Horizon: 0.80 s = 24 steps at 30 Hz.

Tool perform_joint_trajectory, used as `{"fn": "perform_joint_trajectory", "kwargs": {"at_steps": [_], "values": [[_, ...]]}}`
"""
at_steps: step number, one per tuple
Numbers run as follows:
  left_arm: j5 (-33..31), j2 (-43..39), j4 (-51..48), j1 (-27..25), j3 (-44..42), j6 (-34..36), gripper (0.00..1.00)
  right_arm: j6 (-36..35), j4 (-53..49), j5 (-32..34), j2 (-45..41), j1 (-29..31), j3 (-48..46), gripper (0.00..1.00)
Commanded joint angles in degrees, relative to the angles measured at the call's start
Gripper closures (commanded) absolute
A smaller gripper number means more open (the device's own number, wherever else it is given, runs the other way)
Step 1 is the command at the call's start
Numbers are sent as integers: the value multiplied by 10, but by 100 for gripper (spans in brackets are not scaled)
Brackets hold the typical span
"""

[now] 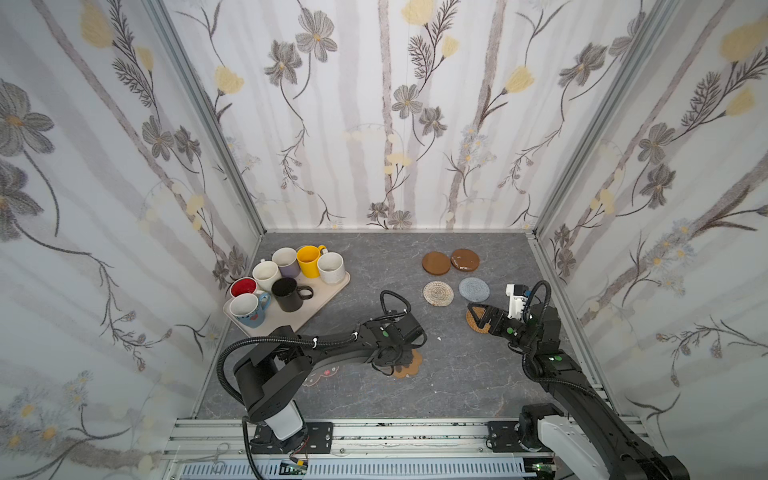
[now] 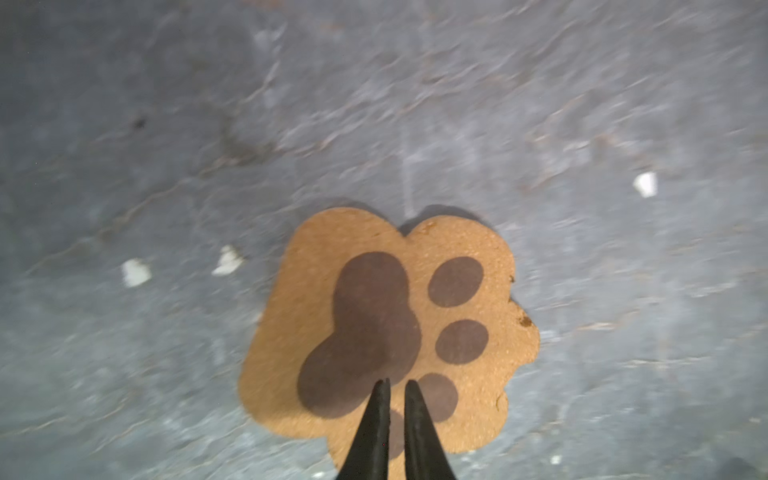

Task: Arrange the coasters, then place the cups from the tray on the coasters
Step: 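Push the brown paw-print cork coaster with the left gripper away from the robot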

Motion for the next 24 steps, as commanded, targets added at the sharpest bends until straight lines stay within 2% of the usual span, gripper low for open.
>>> {"fn": "perform_joint_trajectory", "kwargs": {"at_steps": [1, 9, 19, 24], "values": [[0, 11, 63, 1, 18, 9, 88, -3, 7, 4, -1, -1, 0, 0], [13, 26, 62, 9, 54, 31, 87, -3, 3, 4, -1, -3, 1, 0], [38, 2, 79, -1, 6, 30, 60, -4, 5, 6, -2, -4, -1, 0], [36, -15, 88, -18, -38, 1, 58, -5, 5, 6, -1, -5, -1, 0]]}}
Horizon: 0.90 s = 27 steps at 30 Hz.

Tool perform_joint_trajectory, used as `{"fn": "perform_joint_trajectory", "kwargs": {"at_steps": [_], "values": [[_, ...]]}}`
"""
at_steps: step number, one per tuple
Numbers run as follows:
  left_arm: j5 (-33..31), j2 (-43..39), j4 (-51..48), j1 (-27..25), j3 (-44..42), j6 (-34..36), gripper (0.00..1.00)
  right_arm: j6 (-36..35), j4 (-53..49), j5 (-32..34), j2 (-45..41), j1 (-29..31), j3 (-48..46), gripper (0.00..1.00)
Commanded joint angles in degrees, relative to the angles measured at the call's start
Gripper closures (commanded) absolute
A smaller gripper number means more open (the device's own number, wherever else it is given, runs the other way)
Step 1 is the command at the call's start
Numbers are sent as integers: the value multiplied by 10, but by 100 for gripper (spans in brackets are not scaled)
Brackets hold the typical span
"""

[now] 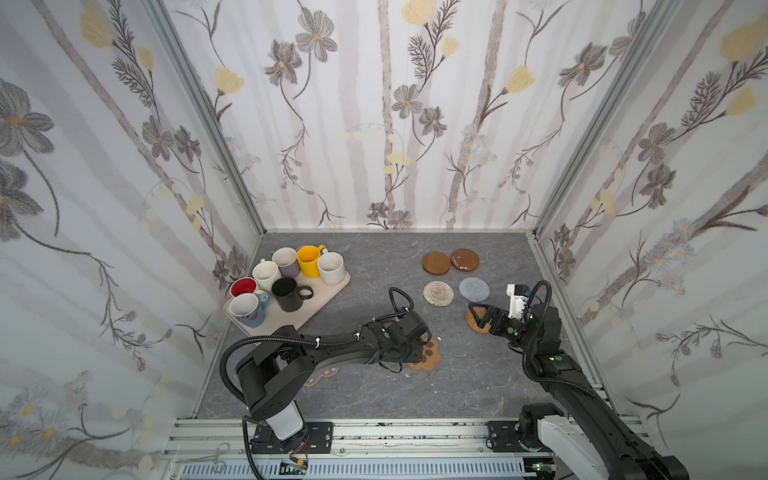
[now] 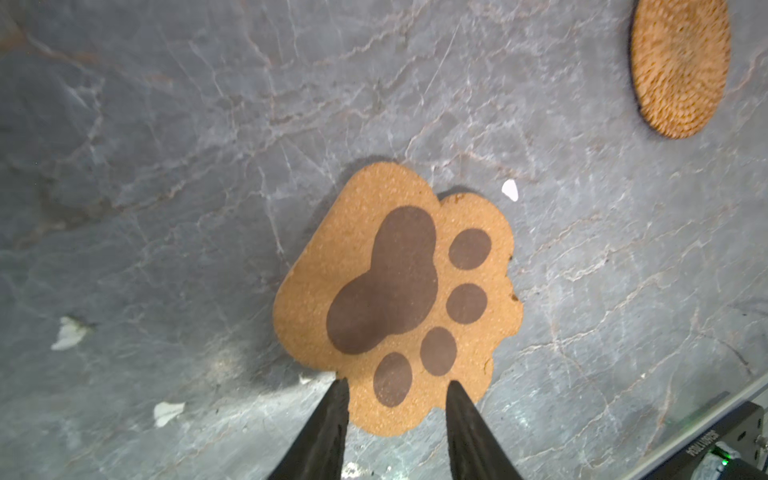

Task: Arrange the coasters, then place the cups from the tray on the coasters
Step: 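Push the brown paw-print cork coaster with the left gripper away from the robot, then push the paw-print coaster with the left gripper toward the rattan coaster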

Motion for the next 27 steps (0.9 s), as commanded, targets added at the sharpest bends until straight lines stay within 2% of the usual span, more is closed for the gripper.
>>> {"fn": "perform_joint_trajectory", "kwargs": {"at_steps": [1, 5, 16, 27], "values": [[-5, -21, 15, -7, -28, -32, 58, -2, 6, 6, 0, 0, 0, 0], [-6, -45, 31, -17, -56, -54, 57, -1, 9, 5, 2, 0, -2, 0], [-7, -14, 78, -52, -57, -85, 50, -2, 5, 3, -2, 0, -2, 0], [-20, 15, 101, -50, -51, -91, 47, -3, 0, 4, -7, 0, -1, 0]]}}
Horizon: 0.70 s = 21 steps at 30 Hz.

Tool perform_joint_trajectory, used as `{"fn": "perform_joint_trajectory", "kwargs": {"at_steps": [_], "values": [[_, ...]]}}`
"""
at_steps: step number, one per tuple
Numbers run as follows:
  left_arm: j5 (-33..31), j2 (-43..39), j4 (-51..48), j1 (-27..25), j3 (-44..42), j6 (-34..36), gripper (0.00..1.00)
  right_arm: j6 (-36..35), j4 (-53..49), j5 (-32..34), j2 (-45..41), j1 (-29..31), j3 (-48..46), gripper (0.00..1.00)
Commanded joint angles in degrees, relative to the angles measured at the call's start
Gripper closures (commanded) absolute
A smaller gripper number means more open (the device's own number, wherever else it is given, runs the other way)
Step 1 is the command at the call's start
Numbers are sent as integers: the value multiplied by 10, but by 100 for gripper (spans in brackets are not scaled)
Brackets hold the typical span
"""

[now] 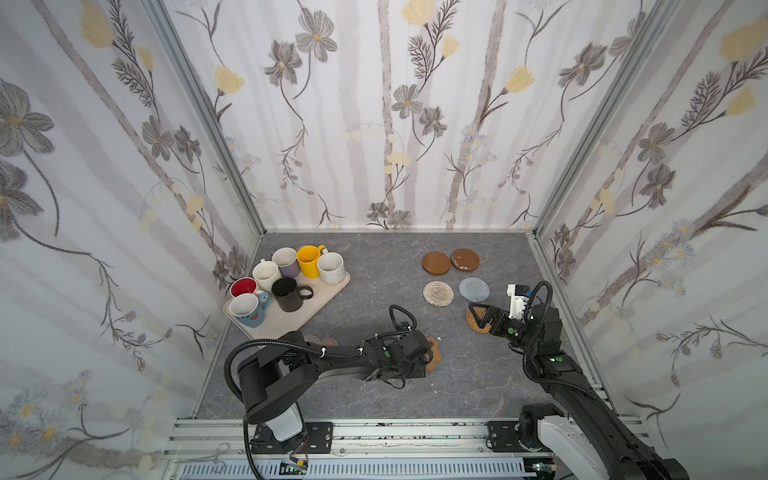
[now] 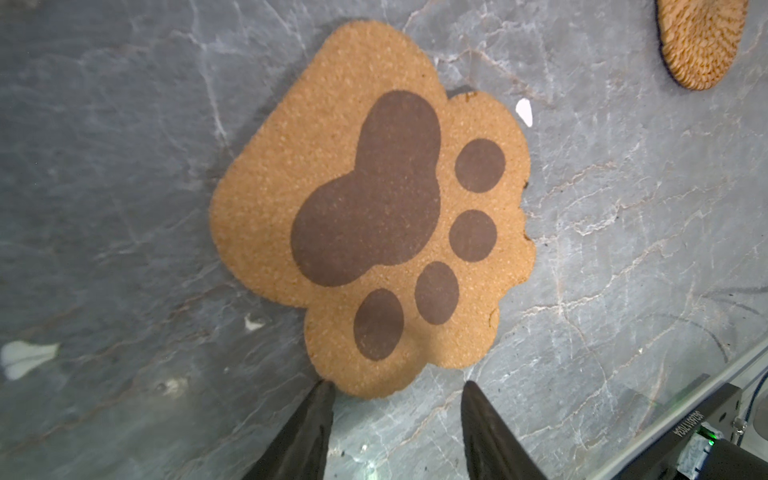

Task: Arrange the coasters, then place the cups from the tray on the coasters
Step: 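Push the paw-print coaster with the left gripper toward the rattan coaster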

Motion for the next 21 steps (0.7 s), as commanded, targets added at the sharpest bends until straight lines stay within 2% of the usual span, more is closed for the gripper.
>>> {"fn": "perform_joint_trajectory", "kwargs": {"at_steps": [1, 11, 21], "values": [[-10, 11, 14, 2, 6, -5, 47, -3, 1, 4, -1, 0, 0, 0], [-17, 32, 28, 24, 31, 5, 46, -4, 1, 6, -1, 0, -1, 0], [-4, 104, 38, 45, 111, 38, 46, -6, -8, 10, -4, 0, 0, 0]]}}
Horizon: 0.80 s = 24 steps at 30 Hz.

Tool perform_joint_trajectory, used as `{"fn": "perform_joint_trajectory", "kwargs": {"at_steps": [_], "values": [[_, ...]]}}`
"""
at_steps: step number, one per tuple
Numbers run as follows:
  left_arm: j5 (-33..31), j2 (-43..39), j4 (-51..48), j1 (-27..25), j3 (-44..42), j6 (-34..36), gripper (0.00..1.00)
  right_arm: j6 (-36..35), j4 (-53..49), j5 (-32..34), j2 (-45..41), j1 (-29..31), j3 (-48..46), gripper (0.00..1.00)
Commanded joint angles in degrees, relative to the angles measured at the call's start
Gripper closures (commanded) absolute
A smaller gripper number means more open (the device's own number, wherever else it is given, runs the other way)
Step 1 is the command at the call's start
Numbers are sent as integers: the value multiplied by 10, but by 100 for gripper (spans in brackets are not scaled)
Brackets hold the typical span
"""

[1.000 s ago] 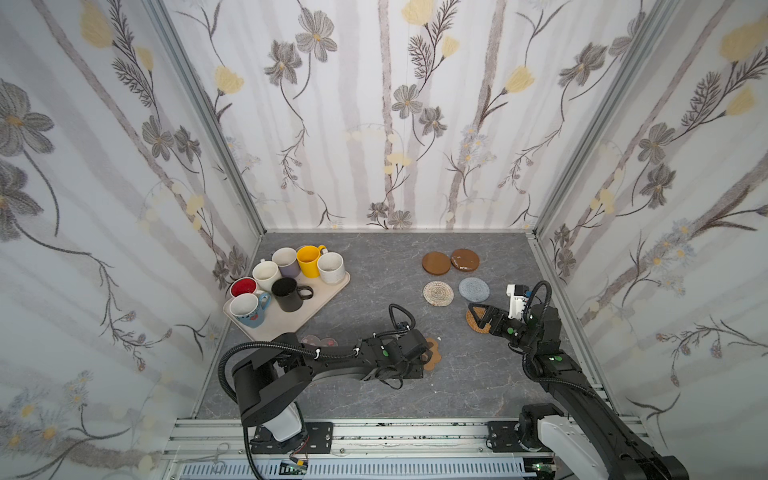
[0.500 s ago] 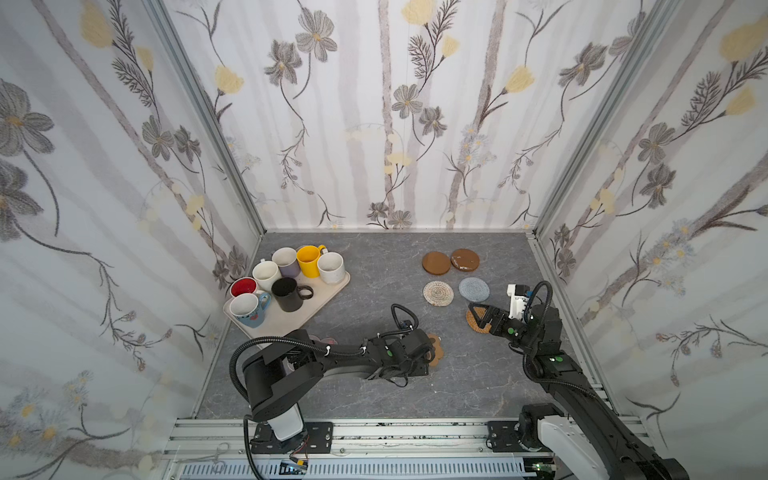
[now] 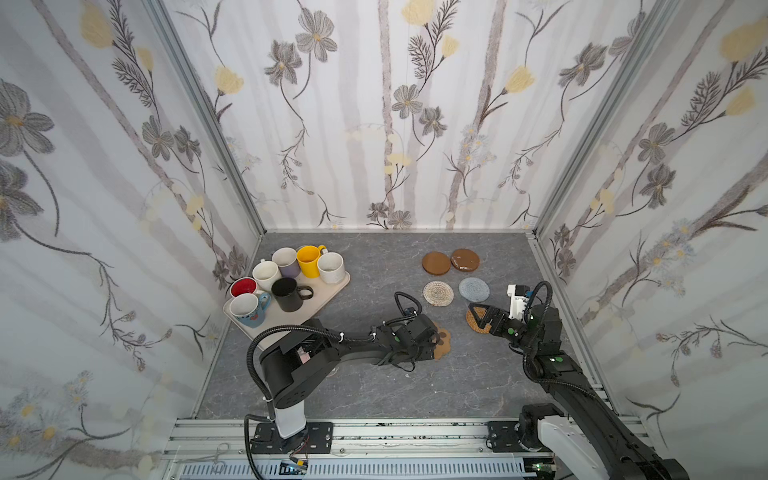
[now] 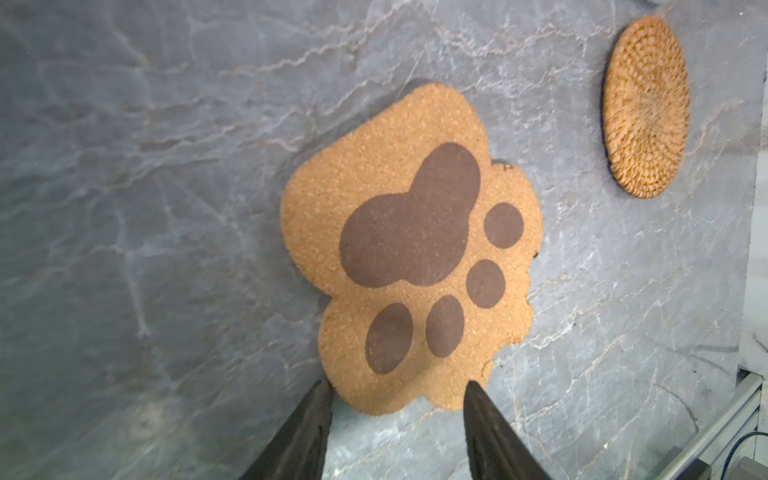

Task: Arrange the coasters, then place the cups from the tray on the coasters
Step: 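Push the paw-print coaster with the left gripper toward the rattan coaster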

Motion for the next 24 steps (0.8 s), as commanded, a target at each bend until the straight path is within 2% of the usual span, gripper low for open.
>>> {"fn": "perform_joint_trajectory", "kwargs": {"at_steps": [1, 10, 17, 24], "values": [[-1, 20, 8, 2, 23, 9, 46, -6, -2, 6, -2, 1, 1, 0], [-21, 33, 23, 20, 41, 13, 44, -3, 4, -16, -4, 0, -1, 0], [-12, 60, 57, 36, 72, 27, 44, 4, -30, -71, 22, 4, 8, 0], [-13, 52, 76, 42, 76, 39, 41, 45, -40, -110, -14, 13, -27, 0]]}}
